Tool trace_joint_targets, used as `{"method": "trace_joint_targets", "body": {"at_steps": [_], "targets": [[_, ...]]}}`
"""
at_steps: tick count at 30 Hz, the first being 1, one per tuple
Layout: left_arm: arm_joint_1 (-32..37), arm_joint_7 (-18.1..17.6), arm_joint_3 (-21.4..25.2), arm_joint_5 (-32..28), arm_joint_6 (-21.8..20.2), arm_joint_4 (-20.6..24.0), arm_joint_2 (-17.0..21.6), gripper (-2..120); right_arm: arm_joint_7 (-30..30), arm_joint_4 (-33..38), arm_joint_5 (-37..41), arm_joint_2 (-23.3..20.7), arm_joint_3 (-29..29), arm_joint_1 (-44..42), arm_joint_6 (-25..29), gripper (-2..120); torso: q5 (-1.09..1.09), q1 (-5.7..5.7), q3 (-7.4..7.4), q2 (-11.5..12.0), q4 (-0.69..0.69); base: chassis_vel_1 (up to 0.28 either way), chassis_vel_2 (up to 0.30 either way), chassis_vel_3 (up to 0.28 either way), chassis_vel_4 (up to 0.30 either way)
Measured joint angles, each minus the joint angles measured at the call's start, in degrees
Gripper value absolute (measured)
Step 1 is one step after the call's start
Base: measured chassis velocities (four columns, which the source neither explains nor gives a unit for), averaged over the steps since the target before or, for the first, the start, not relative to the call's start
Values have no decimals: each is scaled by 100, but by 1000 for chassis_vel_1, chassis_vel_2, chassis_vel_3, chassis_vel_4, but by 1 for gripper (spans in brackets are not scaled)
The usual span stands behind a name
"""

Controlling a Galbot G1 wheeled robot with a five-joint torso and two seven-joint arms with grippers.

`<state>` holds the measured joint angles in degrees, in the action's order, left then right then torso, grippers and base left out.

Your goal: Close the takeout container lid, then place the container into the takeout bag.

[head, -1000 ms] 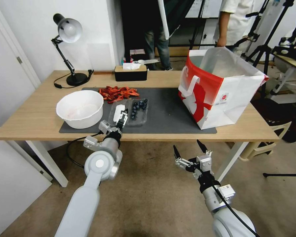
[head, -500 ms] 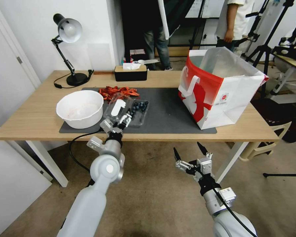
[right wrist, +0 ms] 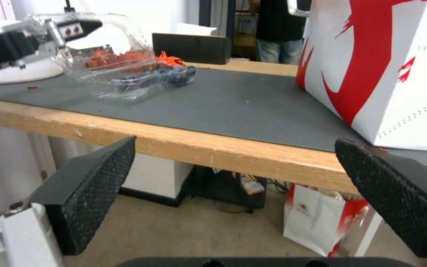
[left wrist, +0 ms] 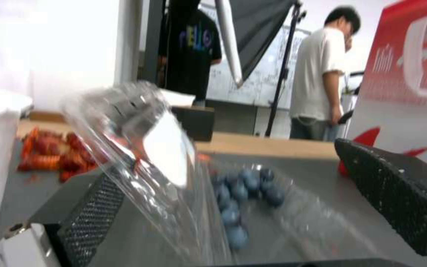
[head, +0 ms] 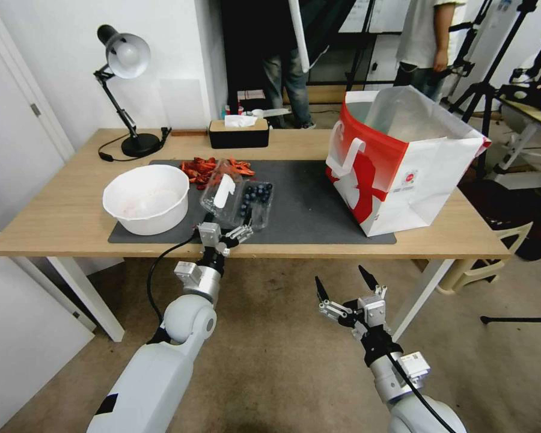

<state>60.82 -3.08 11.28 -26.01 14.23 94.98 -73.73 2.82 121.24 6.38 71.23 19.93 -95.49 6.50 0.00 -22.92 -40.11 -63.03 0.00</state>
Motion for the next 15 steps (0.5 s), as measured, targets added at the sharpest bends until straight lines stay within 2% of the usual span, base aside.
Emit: {"method": "trace_joint_targets", "body": {"at_steps": [3, 4, 8, 9, 11, 12, 15], "targets": [[-104, 296, -17, -273, 153, 43, 69, 100, 2, 11, -30, 15, 3, -14, 4, 100, 0, 0, 0, 0, 0, 0, 0, 0, 0], [-104, 296, -17, -273, 153, 43, 69, 100, 2, 11, -30, 15, 3, -14, 4, 100, 0, 0, 0, 0, 0, 0, 0, 0, 0], [-138, 740, -65, -663, 116, 138, 162, 100, 10, 33, -45, 22, 7, -32, 4, 100, 0, 0, 0, 0, 0, 0, 0, 0, 0], [-138, 740, -65, -663, 116, 138, 162, 100, 10, 33, -45, 22, 7, -32, 4, 100, 0, 0, 0, 0, 0, 0, 0, 0, 0], [-150, 1118, -96, -950, -76, 199, 245, 100, 11, 41, -53, 17, 11, -40, 4, 100, 0, 0, 0, 0, 0, 0, 0, 0, 0], [-189, 1363, -178, -1369, -256, 246, 318, 100, 14, 52, -70, 10, 14, -48, 2, 100, 0, 0, 0, 0, 0, 0, 0, 0, 0], [-235, 1530, -222, -1742, -440, 280, 363, 100, 17, 56, -82, 5, 17, -58, 0, 100, 0, 0, 0, 0, -1, 0, 0, 0, 0]]}}
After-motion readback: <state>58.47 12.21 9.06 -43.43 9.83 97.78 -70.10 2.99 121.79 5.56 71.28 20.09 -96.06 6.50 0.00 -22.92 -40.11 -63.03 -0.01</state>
